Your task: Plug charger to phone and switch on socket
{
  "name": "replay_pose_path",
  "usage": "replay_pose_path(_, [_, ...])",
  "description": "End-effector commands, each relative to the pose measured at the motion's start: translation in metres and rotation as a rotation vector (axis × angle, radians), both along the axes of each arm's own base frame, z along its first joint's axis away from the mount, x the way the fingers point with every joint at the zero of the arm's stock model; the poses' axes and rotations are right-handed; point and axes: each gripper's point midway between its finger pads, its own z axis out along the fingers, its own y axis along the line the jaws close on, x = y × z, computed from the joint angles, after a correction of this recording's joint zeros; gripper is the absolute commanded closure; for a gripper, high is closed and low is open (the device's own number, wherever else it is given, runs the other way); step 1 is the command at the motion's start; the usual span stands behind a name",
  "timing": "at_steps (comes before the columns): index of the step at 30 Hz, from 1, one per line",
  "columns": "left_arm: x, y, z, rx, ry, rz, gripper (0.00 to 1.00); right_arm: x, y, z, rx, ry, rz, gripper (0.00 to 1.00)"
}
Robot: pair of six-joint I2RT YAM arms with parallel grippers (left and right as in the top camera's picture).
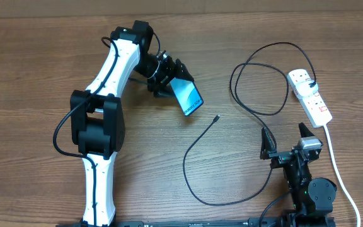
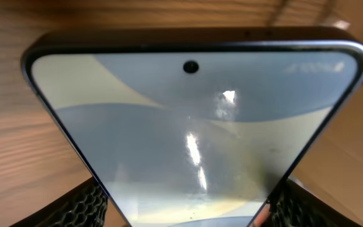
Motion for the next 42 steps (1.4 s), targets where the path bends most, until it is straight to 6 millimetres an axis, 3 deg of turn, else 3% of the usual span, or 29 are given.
replay_pose_path(1, [0.006,0.020,-0.013,0.175,-0.046,-0.009,0.27,0.000,-0.001,-0.001,-0.005,-0.006,-0.008,0.00])
replay_pose_path(11, [-0.007,0.061,-0.039,0.584,-0.078,-0.089,0.27,0.000,-0.001,-0.001,-0.005,-0.006,-0.008,0.00])
replay_pose_path(20, [-0.009,0.069,-0.046,0.768,-0.123,-0.125,0.26,0.000,-0.001,-0.001,-0.005,-0.006,-0.008,0.00])
replay_pose_path(28, [-0.023,0.073,-0.065,0.807,-0.088,-0.156,0.23,0.000,-0.001,-0.001,-0.005,-0.006,-0.008,0.00])
replay_pose_path(30, [-0.022,0.072,-0.067,0.805,-0.094,-0.153,0.15,0.000,-0.001,-0.001,-0.005,-0.006,-0.008,0.00])
replay_pose_path(32, [-0.019,0.069,-0.067,0.790,-0.104,-0.146,0.01,0.000,-0.001,-0.001,-0.005,-0.006,-0.008,0.00])
replay_pose_path(37, [-0.015,0.051,-0.068,0.691,-0.115,-0.127,0.00,0.000,-0.001,-0.001,-0.005,-0.006,-0.008,0.00])
replay_pose_path(42, [-0.009,0.059,-0.071,0.747,-0.136,-0.108,0.01,0.000,-0.001,-0.001,-0.005,-0.006,-0.008,0.00])
